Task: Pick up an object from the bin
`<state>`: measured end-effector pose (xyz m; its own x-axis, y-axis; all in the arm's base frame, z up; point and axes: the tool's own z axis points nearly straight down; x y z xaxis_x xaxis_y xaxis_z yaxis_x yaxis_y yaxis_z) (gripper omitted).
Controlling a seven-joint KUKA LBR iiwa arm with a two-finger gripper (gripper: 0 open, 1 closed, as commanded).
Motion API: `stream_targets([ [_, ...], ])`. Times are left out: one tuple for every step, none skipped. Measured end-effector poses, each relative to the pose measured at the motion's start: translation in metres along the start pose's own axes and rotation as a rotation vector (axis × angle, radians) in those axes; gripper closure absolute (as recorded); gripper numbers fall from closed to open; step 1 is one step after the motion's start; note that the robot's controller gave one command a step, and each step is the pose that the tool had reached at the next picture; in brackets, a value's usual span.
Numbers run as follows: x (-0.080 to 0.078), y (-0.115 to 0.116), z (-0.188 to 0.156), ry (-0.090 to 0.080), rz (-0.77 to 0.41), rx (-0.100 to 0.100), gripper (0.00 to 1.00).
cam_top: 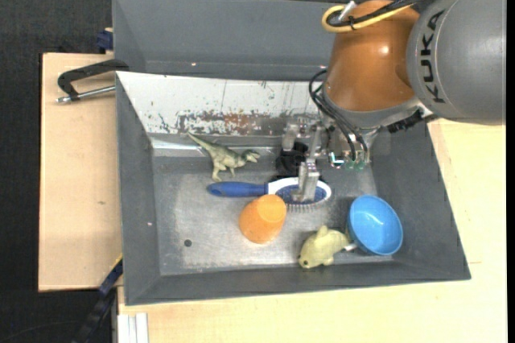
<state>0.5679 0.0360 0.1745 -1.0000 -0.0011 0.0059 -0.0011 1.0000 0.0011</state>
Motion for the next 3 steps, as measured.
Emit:
stream_targets([
  [-0.003, -0.037, 0.105, -0.012, -0.02, -0.002, 0.0],
  [-0.007, -0.036, 0.096, -0.026, -0.023, -0.002, 1.0],
  [-0.026, -0.041, -0.063, -0.019, -0.013, 0.001, 1.0],
])
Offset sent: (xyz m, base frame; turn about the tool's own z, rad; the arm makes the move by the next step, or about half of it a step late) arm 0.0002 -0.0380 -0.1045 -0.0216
